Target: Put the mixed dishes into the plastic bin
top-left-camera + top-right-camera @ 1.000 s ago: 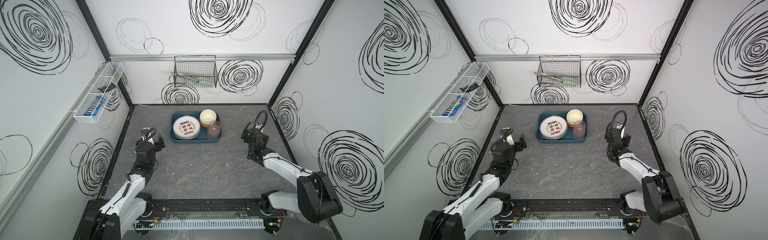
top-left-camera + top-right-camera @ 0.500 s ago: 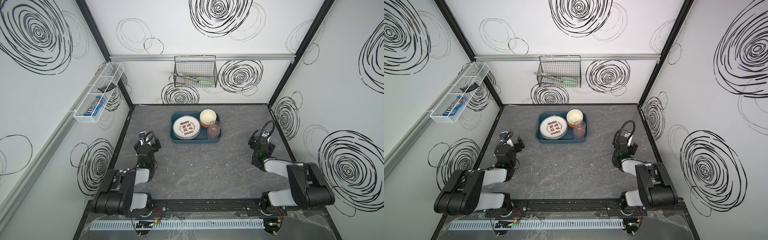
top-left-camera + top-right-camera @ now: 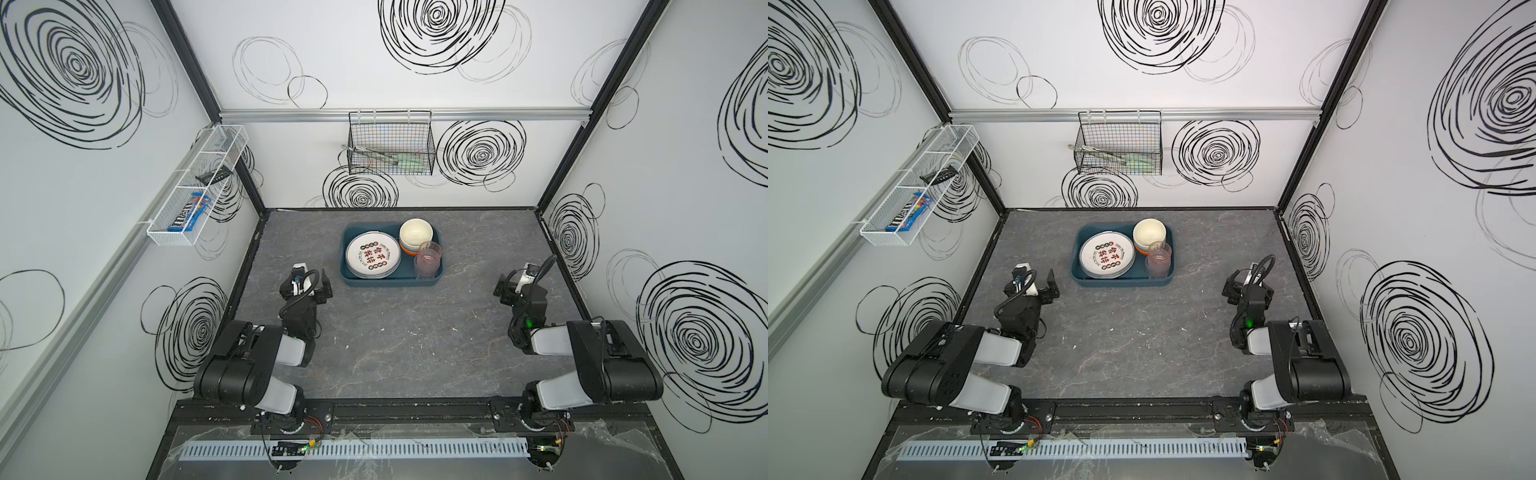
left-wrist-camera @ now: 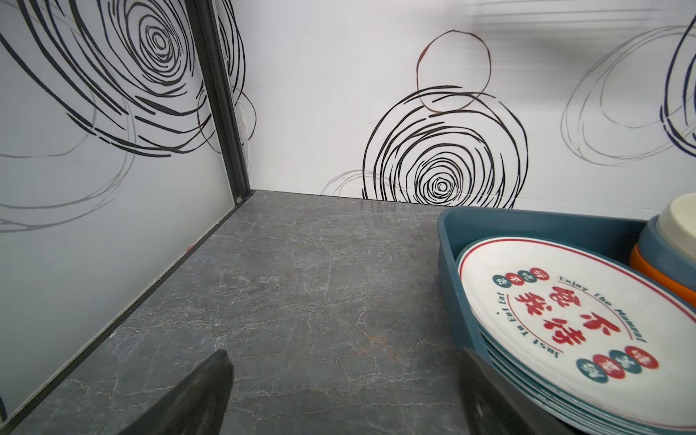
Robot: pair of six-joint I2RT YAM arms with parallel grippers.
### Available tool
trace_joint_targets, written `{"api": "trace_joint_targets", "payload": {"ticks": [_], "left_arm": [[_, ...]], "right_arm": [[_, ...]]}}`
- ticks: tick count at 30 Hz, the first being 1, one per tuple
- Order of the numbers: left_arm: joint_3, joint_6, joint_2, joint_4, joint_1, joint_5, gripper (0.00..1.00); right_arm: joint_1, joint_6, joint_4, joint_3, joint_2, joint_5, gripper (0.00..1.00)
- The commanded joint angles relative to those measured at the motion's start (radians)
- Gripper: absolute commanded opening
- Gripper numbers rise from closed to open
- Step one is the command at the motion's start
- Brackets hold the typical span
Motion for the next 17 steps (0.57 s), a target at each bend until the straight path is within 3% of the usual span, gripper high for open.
{"api": "trace_joint_targets", "payload": {"ticks": [1,17], "left_arm": [[-0.003,0.027,0.009,0.101,-0.006,-0.017,0.96],[-0.015,0.038,0.007,0.128,-0.026,-0.036,0.96]], "right_arm": [[-0.02,-0.026,0.145,0.004,-0.003,-0.086,0.97],[-0.018,-0.023,0.116,0.012,-0.014,-0.093,0.97]]}}
